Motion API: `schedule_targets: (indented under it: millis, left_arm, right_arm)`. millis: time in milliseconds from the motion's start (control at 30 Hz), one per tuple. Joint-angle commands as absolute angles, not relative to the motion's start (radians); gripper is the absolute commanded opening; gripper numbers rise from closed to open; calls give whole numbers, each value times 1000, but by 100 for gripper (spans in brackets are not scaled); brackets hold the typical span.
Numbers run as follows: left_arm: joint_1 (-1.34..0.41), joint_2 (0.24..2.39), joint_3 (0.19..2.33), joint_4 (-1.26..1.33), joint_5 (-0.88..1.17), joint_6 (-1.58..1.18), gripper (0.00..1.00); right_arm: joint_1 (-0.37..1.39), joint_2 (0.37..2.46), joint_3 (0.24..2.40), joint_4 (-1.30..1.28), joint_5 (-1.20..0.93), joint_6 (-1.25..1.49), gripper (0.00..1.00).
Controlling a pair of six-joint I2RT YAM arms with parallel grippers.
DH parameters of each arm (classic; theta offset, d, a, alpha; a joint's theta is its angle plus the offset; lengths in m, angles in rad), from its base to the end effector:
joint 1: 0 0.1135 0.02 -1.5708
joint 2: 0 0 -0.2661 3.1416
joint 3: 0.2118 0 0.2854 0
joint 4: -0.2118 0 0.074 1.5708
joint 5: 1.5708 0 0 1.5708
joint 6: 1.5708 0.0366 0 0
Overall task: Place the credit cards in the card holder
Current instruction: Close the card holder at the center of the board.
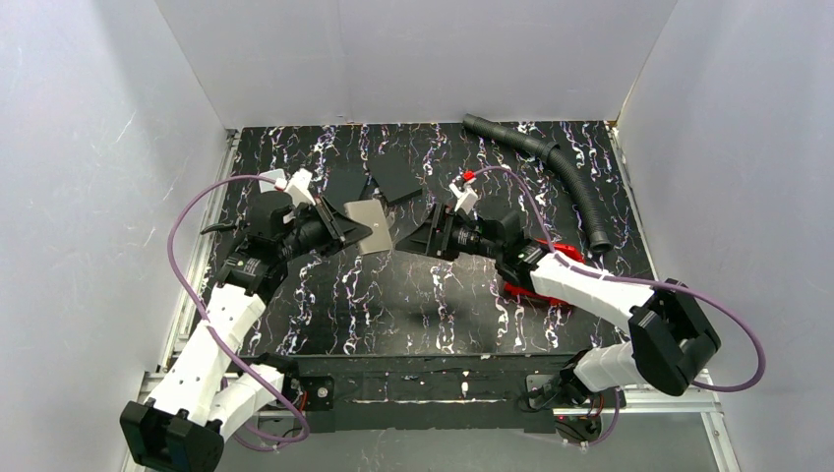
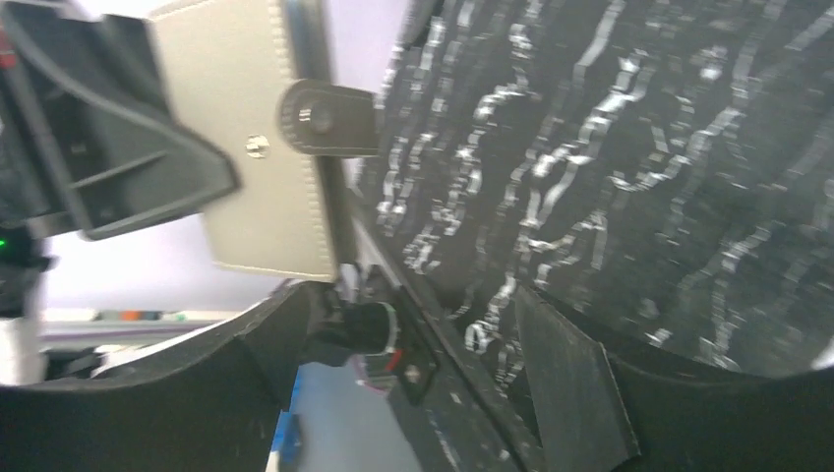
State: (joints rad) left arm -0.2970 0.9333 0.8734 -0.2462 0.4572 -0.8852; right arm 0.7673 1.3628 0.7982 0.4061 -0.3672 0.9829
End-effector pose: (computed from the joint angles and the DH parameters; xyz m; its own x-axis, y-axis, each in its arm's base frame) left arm 0.2301 -0.0873 0.3383 -0.6972 -0.5129 -0.5007 0.1981 0.5335 -0.8223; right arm 0.2354 0.2453 0.2582 -0.8145 0.2935 -0.5005 -0.4063 0.3273 0.8531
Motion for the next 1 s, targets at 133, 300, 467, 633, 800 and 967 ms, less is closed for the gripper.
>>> schedule_targets:
  millis: [133,300,467,633,800,967]
  left_arm:
    - [-309,927,916,-418,384,-777,0]
    - [-328,943,917,-440,375,-772,0]
    - [-347,953,913,-440,371,-779,0]
    - [-358,955,910,-438,366,-778,0]
    - [-359,956,910,-437,367,-776,0]
    - [-360,960,903,-434,358,-773,0]
  right_arm:
    - [771,1406,1016,39,-229,738,63]
    - [787,1461,1097,72,-285,726,50]
    - [799,1506,1121,80,-310,725,43]
    - [805,1518,1139,38,-290,699,44]
    - [816,1532,1140,43,-298,700,35]
    - [818,1518,1125,72,-302,701,12]
